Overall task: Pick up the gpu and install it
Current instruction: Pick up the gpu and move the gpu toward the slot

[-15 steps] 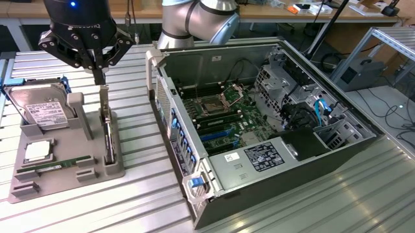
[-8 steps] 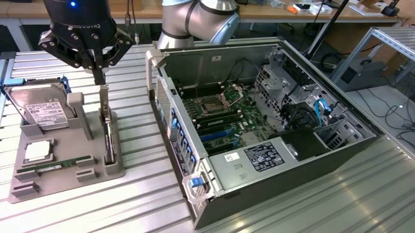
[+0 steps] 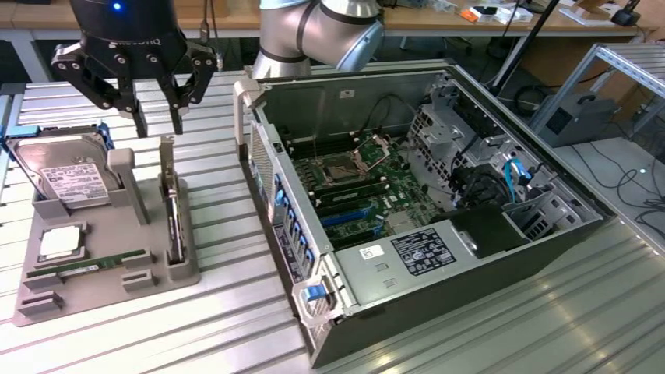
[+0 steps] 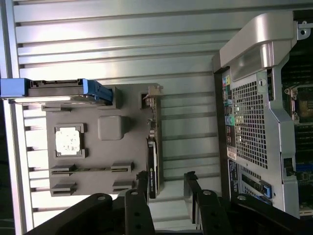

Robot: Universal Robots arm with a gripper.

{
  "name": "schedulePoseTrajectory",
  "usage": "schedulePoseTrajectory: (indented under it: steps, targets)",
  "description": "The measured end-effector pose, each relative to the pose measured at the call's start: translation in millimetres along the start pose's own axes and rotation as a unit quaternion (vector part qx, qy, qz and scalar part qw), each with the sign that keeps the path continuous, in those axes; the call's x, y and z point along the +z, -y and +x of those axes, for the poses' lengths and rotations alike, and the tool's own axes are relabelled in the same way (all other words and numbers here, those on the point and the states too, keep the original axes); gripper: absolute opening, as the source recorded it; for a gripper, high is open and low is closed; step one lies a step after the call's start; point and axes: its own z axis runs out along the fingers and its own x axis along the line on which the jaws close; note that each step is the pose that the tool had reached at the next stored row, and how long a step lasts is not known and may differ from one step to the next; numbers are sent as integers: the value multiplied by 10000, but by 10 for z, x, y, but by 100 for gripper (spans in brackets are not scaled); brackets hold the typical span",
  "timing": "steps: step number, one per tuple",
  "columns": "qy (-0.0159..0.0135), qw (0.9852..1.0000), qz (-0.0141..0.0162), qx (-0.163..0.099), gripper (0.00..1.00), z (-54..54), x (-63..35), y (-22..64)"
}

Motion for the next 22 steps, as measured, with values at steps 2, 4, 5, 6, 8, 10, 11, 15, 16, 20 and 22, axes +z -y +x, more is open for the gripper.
schedulePoseTrajectory:
  steps: [2, 4, 5, 6, 8, 10, 11, 15, 16, 20, 22]
  targets:
    - [0, 10000, 0, 0, 42, 0, 0, 0]
    - [0, 10000, 0, 1, 42, 18, 8, 2]
    - [0, 10000, 0, 0, 42, 29, 16, 3]
    - [0, 10000, 0, 0, 42, 33, 23, 3]
    - [-1, 10000, 0, 0, 42, 58, 50, 7]
    - [0, 10000, 0, 0, 42, 80, 67, 9]
    - [0, 10000, 0, 0, 42, 96, 76, 10]
    - [0, 10000, 0, 0, 42, 127, 102, 14]
    - [0, 10000, 0, 0, 42, 135, 114, 15]
    - [0, 10000, 0, 0, 42, 165, 156, 19]
    - [0, 10000, 0, 0, 42, 171, 175, 21]
